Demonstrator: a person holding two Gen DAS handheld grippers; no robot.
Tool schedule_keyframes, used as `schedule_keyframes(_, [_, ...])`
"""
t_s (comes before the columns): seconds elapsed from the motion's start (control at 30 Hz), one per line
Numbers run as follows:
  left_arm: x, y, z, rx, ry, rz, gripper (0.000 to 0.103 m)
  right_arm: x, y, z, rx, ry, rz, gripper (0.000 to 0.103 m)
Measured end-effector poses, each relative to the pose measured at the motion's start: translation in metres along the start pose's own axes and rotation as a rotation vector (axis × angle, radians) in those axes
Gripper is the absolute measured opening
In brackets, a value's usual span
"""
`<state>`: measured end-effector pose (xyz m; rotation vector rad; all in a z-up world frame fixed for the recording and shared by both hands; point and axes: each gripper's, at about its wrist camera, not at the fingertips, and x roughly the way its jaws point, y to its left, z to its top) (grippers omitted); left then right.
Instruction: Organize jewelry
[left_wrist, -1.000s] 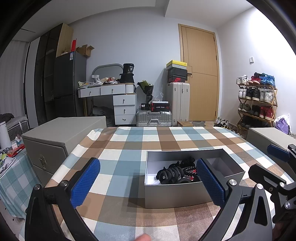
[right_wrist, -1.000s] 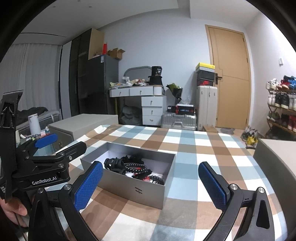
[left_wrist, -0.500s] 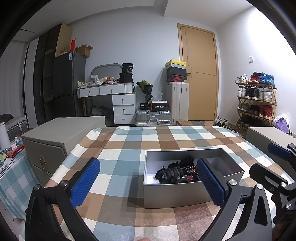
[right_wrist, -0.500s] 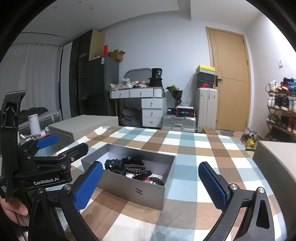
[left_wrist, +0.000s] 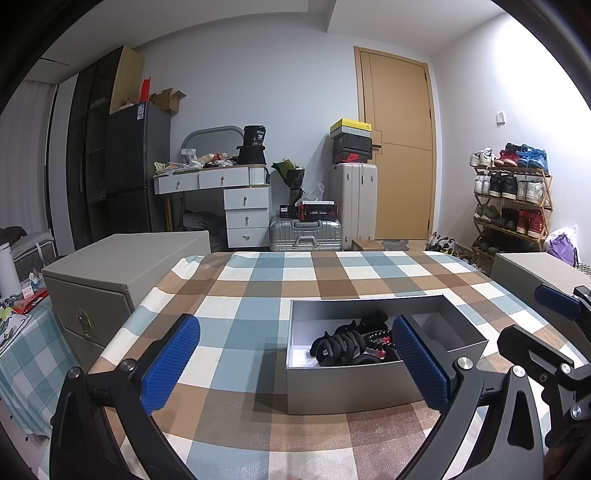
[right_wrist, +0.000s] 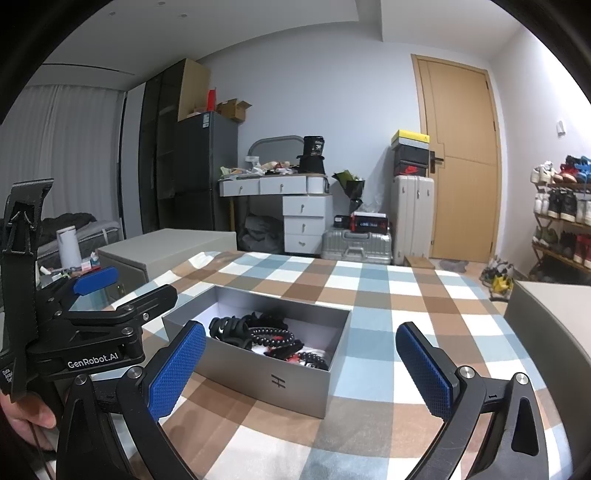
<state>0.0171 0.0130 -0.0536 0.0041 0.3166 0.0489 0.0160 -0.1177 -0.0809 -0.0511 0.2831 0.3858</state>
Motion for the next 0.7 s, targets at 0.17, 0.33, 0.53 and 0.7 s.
schedule_keyframes(0.17, [-0.0003,-0.0009,-0.0004,0.0,-0.001,0.0,0.102,-0.0001,0.0002,-0.0003,0.0,0.001,0.0,0.103])
schedule_keyframes(0.33, [-0.0002,-0.0009,-0.0005,0.0,-0.001,0.0,0.102,-0.0001,0.0001,-0.0002,0.0,0.001,0.0,0.103])
schedule_keyframes(0.53, [-0.0002,-0.0012,-0.0002,0.0,-0.002,0.0,0.102,-0.0001,0.0003,-0.0002,0.0,0.0,0.0,0.103])
schedule_keyframes(0.7, [0.0004,-0.0007,-0.0006,-0.003,-0.001,0.013,0.102,-0.0001,0.0,0.0,0.0,0.0,0.0,0.103])
